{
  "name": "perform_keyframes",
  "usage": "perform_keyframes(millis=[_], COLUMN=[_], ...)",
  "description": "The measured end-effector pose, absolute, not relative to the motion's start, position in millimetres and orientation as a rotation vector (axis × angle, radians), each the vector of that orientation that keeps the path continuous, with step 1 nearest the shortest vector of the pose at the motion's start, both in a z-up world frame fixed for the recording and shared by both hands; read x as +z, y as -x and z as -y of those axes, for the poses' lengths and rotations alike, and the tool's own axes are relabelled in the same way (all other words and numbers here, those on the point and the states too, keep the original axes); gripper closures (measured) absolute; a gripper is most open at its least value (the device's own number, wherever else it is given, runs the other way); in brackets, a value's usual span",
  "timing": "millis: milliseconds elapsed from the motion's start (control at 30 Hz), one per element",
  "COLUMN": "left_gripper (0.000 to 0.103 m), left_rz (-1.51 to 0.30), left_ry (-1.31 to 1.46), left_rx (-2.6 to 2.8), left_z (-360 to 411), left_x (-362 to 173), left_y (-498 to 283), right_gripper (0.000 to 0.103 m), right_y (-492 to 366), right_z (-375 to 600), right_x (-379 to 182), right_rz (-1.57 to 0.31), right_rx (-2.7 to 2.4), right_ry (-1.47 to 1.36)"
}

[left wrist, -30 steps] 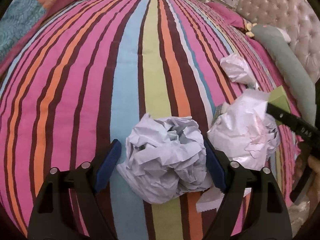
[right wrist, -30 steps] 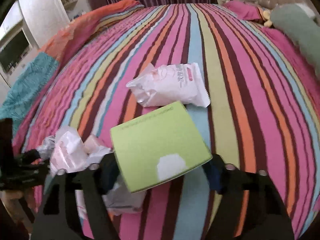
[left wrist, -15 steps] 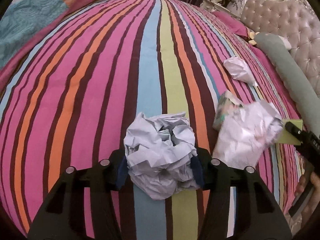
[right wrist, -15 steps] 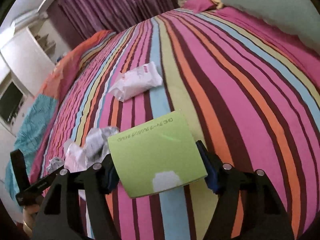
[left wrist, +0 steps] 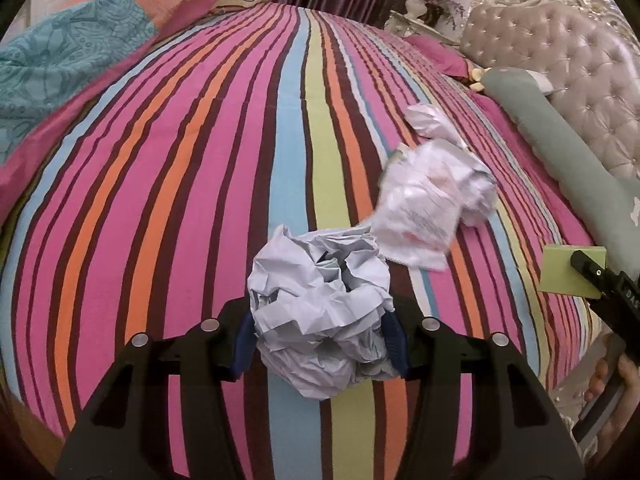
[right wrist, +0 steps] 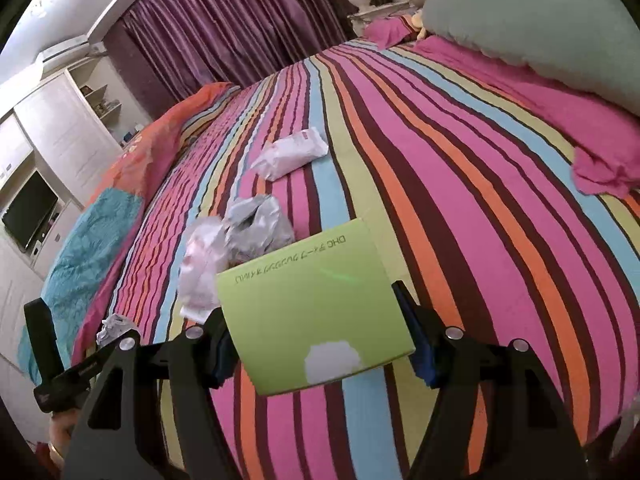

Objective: Collect trash
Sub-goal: 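Carry the paper ball and green box down over the white mesh wastebasket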

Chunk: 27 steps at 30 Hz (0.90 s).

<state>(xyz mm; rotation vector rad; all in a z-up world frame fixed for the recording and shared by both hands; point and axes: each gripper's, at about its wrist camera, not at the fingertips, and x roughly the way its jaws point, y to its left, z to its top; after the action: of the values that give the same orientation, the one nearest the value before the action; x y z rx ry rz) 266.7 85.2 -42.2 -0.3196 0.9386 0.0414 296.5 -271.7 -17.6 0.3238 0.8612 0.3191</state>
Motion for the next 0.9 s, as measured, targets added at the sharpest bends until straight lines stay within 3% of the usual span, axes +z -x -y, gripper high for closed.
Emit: perform_keyframes(millis=[567,900], left_gripper=[0.051,0.051], left_rz=[-0.934,-1.014], left_ry=[0.280,0.260], left_rx=[-0.011,-0.069], left_z=[-55,-20], left_x=[-36,-69], left_y=[-152,-91], right_gripper=[0.039,0.039], right_y=[-189,-137], right_z=[254,232], right_x=[-7,-31], right_rz=[-0.840,-0.910], right_rx=[0.371,0.407], right_ry=[-0.294,-0.274])
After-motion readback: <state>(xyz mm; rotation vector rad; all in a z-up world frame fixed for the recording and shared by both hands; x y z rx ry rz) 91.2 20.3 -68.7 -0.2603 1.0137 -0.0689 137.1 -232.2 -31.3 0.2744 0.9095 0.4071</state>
